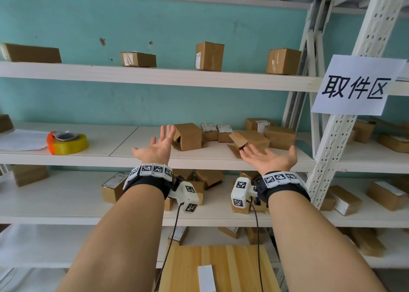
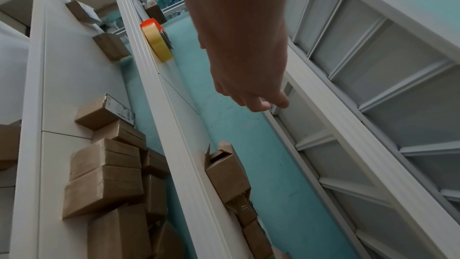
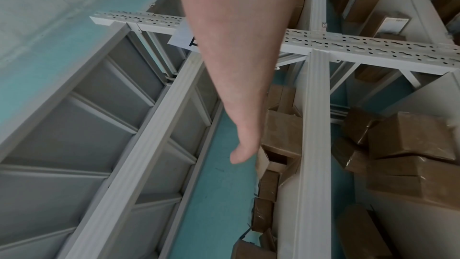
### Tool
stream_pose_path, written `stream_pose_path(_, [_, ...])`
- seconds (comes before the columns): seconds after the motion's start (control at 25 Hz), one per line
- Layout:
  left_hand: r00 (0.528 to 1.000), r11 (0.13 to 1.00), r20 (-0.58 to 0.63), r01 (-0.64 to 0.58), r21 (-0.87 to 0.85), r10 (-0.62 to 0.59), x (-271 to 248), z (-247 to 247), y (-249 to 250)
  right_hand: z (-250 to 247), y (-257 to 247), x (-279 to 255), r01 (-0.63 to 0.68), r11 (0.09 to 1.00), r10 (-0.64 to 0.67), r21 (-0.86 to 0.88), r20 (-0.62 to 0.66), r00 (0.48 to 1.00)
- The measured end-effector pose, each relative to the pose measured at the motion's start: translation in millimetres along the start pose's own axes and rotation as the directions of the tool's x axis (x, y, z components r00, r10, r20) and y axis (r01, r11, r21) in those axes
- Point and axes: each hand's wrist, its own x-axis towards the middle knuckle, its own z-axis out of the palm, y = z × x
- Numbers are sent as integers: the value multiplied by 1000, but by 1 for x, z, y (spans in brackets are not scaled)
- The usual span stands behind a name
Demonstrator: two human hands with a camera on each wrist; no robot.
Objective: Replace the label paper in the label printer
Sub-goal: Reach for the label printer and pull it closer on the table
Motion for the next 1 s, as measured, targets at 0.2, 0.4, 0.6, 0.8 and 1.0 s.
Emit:
stream_pose_path(0.2, [996, 974, -73, -32, 225, 49, 0, -4, 3, -4, 2, -2, 19, 999, -21, -32, -48, 999])
stream_pose_path(0.4, [980, 960, -133, -108, 258, 146, 1, -19, 10, -8, 8, -5, 17, 998, -22, -52, -84, 996])
stream_pose_path(0.6, [984, 965, -132, -86, 246, 121, 1, -18, 11, -24, 11, -2, -10, 997, 2, -73, -105, 994])
stream_pose_path(0.8, [966, 896, -164, -111, 430, 198, -2, -16, 4, -26, 11, -1, -6, 998, 1, -57, -81, 997])
stream_pose_path(1.0, [969, 833, -154, -81, 547, 195, 2, -24, 5, -23, 17, -1, -5, 999, 3, -43, -47, 999])
